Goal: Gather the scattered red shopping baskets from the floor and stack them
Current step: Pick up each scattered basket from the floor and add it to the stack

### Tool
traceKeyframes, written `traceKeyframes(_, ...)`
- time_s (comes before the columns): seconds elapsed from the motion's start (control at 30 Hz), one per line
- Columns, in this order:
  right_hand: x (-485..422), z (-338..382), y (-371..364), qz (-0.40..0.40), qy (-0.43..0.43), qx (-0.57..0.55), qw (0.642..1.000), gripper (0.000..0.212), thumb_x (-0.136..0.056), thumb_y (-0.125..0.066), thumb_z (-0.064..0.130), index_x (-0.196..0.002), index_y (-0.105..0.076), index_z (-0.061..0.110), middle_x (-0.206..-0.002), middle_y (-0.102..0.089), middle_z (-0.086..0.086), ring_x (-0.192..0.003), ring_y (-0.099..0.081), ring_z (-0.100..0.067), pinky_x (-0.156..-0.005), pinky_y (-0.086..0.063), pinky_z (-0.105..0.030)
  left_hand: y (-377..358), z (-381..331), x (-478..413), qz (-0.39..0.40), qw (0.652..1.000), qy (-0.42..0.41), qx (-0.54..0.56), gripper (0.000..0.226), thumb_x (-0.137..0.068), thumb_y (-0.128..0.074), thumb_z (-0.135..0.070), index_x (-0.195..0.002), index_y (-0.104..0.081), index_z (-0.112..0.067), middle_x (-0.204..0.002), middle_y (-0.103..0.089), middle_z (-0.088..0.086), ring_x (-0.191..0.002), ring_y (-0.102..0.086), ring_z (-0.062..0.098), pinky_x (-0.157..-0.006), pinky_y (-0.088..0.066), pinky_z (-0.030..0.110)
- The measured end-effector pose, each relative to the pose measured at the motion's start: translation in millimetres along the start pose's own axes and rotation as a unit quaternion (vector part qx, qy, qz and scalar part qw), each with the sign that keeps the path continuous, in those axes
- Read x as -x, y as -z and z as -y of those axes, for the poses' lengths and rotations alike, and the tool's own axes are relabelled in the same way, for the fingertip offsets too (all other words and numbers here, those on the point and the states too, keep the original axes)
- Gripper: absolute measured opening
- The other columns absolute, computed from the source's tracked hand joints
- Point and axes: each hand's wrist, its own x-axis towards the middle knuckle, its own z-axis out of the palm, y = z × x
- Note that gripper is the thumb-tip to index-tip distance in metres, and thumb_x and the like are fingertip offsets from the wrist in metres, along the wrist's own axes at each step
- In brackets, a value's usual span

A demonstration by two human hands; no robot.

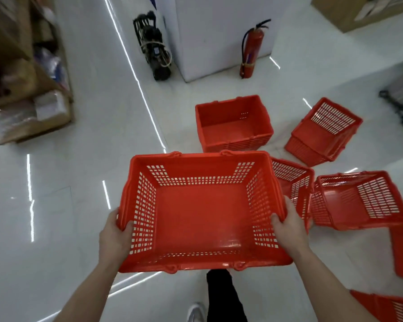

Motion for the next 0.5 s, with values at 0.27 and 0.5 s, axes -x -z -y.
traceKeyframes(0.27, -78.4, 68.1, 97.2, -0.040, 0.023, -0.027, 0.999, 0.060, -0.090, -0.063, 0.010, -0.146, -0.046, 0.021, -0.129, -0.065, -0.012, -0.116, -0.061, -0.034, -0.097, -0.043, -0.036, 0.2, -150.4, -41.9, 0.005, 0.999, -0.038, -0.007, 0.047, -0.095, -0.062, -0.025, -0.140, -0.048, -0.022, -0.116, -0.070, 0.005, -0.076, -0.061, 0.010, -0.073, -0.050, 0.030)
traceKeyframes(0.5, -157.5, 113.9, 144.0, -0.067, 0.032, -0.057, 0.996, 0.058, -0.090, -0.062, 0.005, -0.144, -0.048, 0.018, -0.124, -0.065, -0.006, -0.115, -0.061, -0.031, -0.093, -0.040, -0.028, -20.4, -249.7, -108.8, 0.019, 0.998, -0.053, 0.005, 0.051, -0.096, -0.061, -0.032, -0.144, -0.044, -0.027, -0.119, -0.069, 0.001, -0.083, -0.065, 0.016, -0.079, -0.055, 0.038)
